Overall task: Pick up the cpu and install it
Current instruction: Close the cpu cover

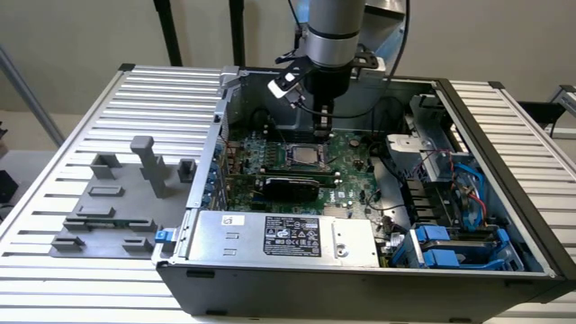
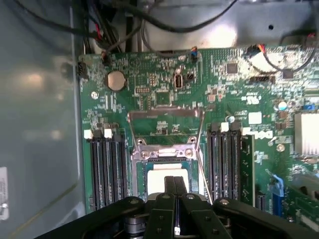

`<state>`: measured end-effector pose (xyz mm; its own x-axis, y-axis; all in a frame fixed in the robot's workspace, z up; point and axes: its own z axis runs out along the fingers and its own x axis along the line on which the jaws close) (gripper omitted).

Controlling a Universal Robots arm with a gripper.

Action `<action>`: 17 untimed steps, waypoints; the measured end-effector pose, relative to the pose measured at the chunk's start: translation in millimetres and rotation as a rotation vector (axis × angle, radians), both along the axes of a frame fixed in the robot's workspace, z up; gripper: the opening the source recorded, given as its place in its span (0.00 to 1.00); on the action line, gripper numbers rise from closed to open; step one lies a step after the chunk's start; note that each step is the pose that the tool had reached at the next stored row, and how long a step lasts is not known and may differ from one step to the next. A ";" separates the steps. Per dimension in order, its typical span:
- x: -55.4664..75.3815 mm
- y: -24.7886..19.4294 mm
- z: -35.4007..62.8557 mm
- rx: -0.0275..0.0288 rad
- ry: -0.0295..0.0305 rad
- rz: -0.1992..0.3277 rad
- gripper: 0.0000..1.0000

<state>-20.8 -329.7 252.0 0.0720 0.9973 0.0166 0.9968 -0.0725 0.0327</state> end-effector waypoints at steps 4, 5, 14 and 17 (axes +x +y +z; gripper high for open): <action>17.8 -2.2 16.0 0.0002 0.0086 0.000 0.11; 22.1 -2.5 19.1 0.0000 0.0103 0.000 0.11; 63.2 -2.8 25.7 0.0001 0.0148 0.000 0.11; 76.8 -2.8 25.5 0.0000 0.0149 0.000 0.11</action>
<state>56.0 -332.5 277.4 0.0724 0.9973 0.0156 0.9972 -0.0727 0.0179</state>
